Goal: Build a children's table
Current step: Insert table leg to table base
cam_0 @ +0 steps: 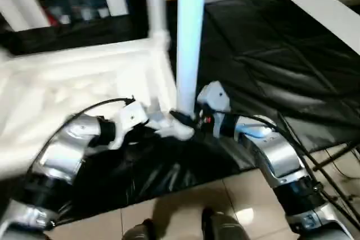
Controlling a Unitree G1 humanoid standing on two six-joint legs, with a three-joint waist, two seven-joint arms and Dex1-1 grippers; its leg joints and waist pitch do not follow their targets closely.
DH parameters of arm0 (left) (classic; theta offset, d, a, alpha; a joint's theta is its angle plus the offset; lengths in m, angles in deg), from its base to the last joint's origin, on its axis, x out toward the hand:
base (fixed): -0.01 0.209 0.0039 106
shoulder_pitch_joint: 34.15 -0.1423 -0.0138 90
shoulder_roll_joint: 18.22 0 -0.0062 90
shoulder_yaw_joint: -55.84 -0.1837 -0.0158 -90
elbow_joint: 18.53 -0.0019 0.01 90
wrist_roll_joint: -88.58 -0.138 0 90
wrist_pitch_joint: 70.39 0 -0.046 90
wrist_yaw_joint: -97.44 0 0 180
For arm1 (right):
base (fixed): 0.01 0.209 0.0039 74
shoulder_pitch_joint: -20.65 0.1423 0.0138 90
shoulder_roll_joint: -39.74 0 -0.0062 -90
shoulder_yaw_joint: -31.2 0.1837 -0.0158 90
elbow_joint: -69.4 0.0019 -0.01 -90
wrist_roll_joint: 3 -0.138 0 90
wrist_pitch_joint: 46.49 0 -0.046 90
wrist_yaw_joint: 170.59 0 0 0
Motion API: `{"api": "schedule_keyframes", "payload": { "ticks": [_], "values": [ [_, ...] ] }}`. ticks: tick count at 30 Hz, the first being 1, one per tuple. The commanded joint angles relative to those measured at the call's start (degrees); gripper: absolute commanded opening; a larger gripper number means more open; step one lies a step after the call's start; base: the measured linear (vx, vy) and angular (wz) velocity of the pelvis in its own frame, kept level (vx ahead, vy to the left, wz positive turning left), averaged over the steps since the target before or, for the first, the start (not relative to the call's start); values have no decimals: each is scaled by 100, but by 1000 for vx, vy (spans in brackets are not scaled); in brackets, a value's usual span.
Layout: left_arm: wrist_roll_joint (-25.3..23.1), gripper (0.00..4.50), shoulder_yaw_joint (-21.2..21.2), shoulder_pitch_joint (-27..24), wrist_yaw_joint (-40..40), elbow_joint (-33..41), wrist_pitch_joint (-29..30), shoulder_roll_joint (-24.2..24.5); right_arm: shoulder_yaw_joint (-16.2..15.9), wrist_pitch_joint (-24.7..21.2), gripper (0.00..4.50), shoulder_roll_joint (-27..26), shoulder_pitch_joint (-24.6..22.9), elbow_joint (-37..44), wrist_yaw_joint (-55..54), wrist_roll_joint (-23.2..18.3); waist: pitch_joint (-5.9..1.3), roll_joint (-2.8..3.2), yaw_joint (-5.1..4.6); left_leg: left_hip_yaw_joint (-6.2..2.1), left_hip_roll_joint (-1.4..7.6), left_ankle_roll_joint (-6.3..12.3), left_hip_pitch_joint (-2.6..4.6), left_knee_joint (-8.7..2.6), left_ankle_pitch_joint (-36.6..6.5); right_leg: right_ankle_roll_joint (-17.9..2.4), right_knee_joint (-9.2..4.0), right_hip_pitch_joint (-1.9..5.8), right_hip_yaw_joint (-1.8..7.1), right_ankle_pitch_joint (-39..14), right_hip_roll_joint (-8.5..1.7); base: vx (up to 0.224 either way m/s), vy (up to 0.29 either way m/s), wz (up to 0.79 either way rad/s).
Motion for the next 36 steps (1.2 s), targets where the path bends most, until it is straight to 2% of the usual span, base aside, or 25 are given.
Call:
{"api": "schedule_keyframes", "payload": {
  "ticks": [1, 2, 3, 4, 5, 6, 7, 8, 9, 10, 11, 12, 13, 14, 15, 16, 17, 18, 20, 22, 23, 25, 26, 31, 36],
  "values": [
    [135, 0, 29, -99, -292, 631, 432, -254, 109, -551, 190, 5, -262, -1151, -741, 428, -83, -110, 58, -256, -250, 293, 205, 615, -751, 34, -1391, -119, 297, -5350, -810, 23, -25, -18],
    [125, 0, 21, -39, -651, 859, 851, -627, 263, -485, 190, -111, -68, -1378, -1080, 420, 17, -97, 48, -333, 43, 258, -293, 323, -542, 90, -1082, 366, 199, -4715, -969, 52, 66, -52],
    [101, 0, -6, 32, -795, 867, 951, -783, 316, -465, 190, -149, 26, -1474, -1164, 398, -114, 184, 103, -426, 295, 130, -222, -98, -1063, -234, -905, 496, 110, -3094, -733, 52, 66, -52],
    [88, 0, -17, 60, -843, 859, 972, -833, 333, -461, 190, -162, 57, -1504, -1184, 386, -61, 138, 47, -492, 427, 239, -150, -296, -2000, -330, -818, 332, 65, -2515, -542, 11, 86, -27],
    [26, 0, -62, 136, -973, 807, 973, -900, 356, -463, 190, -193, 107, -1551, -1185, 341, -121, 266, -6, -560, 559, 111, -41, -424, -3255, -560, -620, 343, 12, -1427, -411, -56, 45, 15],
    [-4, 0, -83, 181, -1023, 757, 947, -922, 364, -466, 190, -205, 126, -1564, -1165, 315, -91, 296, -4, -522, 571, 74, 25, -473, -3736, -618, -610, 278, 17, -1170, -401, -56, 45, 15],
    [-60, 0, -96, 262, -1112, 657, 904, -917, 371, -461, 190, -227, 137, -1568, -1124, 289, -46, 256, -1, -465, 525, 86, 118, -546, -4388, -522, -653, 203, -35, -1310, -358, -48, 2, 23],
    [-79, 0, -98, 278, -1142, 642, 907, -912, 374, -456, 190, -235, 139, -1571, -1118, 289, -2, 214, -28, -405, 475, 135, 164, -593, -4752, -246, -729, 177, -158, -1905, -280, 0, 0, 0],
    [-124, 0, -108, 316, -1166, 585, 858, -878, 378, -442, 190, -243, 138, -1575, -1104, 294, 6, 258, -9, -357, 534, 199, -13, -810, -5034, -32, -507, 374, -284, -2025, -165, 0, 0, 0],
    [-207, 0, -130, 376, -1210, 507, 813, -811, 385, -398, 190, -259, 143, -1601, -1087, 302, 27, 347, 123, -338, 710, 237, -406, -1197, -5372, -50, 282, 710, -228, -1444, -97, -77, -51, 14],
    [-253, 0, -144, 401, -1234, 485, 815, -776, 387, -369, 190, -267, 149, -1627, -1085, 304, -110, 361, 624, 65, 786, 426, -436, -1139, -4815, -151, 628, 612, 202, -412, -145, 5, -137, 29],
    [-302, 0, -142, 416, -1279, 490, 860, -759, 380, -350, 190, -272, 154, -1658, -1096, 301, -231, -157, 365, -18, 234, 187, 331, -214, -2850, 82, -542, -57, 594, -3111, -439, 5, -137, 29],
    [-394, 0, -144, 455, -1354, 439, 864, -690, 335, -310, 190, -258, 126, -1670, -1045, 299, -148, -79, 386, 27, 33, 268, 583, 491, -1702, 32, -1193, -398, 610, -4984, -706, 105, -207, 17],
    [-443, 0, -154, 466, -1404, 418, 867, -632, 311, -289, 190, -254, 95, -1663, -1011, 295, -255, -160, 422, -209, -47, 613, -215, 349, -260, 81, -947, 397, 935, -4910, -776, 141, -152, -16],
    [-448, 0, -156, 466, -1407, 413, 862, -616, 303, -281, 190, -251, 85, -1657, -997, 296, -307, 26, 544, -292, 204, 444, -307, -28, 259, -146, -646, 456, 815, -2993, -641, 141, -152, -16],
    [-447, 0, -170, 463, -1415, 402, 844, -568, 281, -253, 190, -241, 58, -1640, -958, 301, -340, 6, 499, -267, 283, 440, -166, -115, 335, -294, -557, 347, 705, -1908, -473, 106, -73, -7],
    [-443, 0, -178, 463, -1423, 399, 839, -549, 275, -239, 190, -238, 50, -1636, -948, 303, -363, 61, 431, -253, 364, 481, -92, -183, -67, -657, -477, 289, 574, -864, -342, 6, -59, 16],
    [-445, 0, -192, 465, -1438, 391, 820, -516, 269, -212, 190, -232, 37, -1627, -929, 307, -339, 74, 366, -195, 392, 407, -75, -207, -828, -984, -537, 250, 582, -1214, -352, 6, -59, 16],
    [-515, 0, -229, 488, -1531, 276, 709, -386, 271, -109, 190, -215, 24, -1650, -845, 337, -407, 70, 344, -176, 402, 355, -137, -223, -998, -1224, -549, 331, 546, -1278, -372, 0, 0, 0],
    [-548, 0, -253, 507, -1550, 218, 669, -343, 250, -20, 190, -197, 35, -1675, -793, 368, -412, 45, 325, -138, 418, 360, -157, -219, -1138, -1209, -580, 310, 537, -1495, -381, 0, 0, 0],
    [-571, 0, -278, 513, -1536, 179, 605, -306, 234, 42, 190, -186, 49, -1703, -765, 387, -437, 52, 319, -118, 426, 345, -191, -219, -1064, -1186, -574, 334, 525, -1489, -385, 0, 0, 0],
    [-463, 0, -199, 506, -1498, 156, 578, -321, 260, 128, 190, -210, 79, -1730, -691, 303, -474, 82, 316, -94, 447, 334, -184, -217, -1014, -1193, -562, 324, 508, -1369, -379, 0, 0, 0],
    [-389, 0, -176, 503, -1438, 154, 558, -320, 284, 152, 190, -228, 90, -1726, -639, 249, -501, 107, 313, -72, 461, 339, -185, -211, -919, -1244, -550, 326, 495, -1119, -376, 0, 0, 0],
    [-240, 0, -232, 462, -1246, 117, 382, -143, 634, 204, 190, -297, 83, -1700, -356, -194, -569, 81, 297, -40, 458, 398, -219, -175, -777, -1382, -506, 371, 491, -526, -379, 0, 0, 0],
    [-210, 0, -244, 440, -1157, 92, 253, -42, 695, 291, 190, -155, -39, -1618, 101, -388, -665, 57, 323, -20, 432, 652, -263, -96, -84, -1612, -392, 443, 468, 673, -365, 0, 0, 0]
  ]
}}
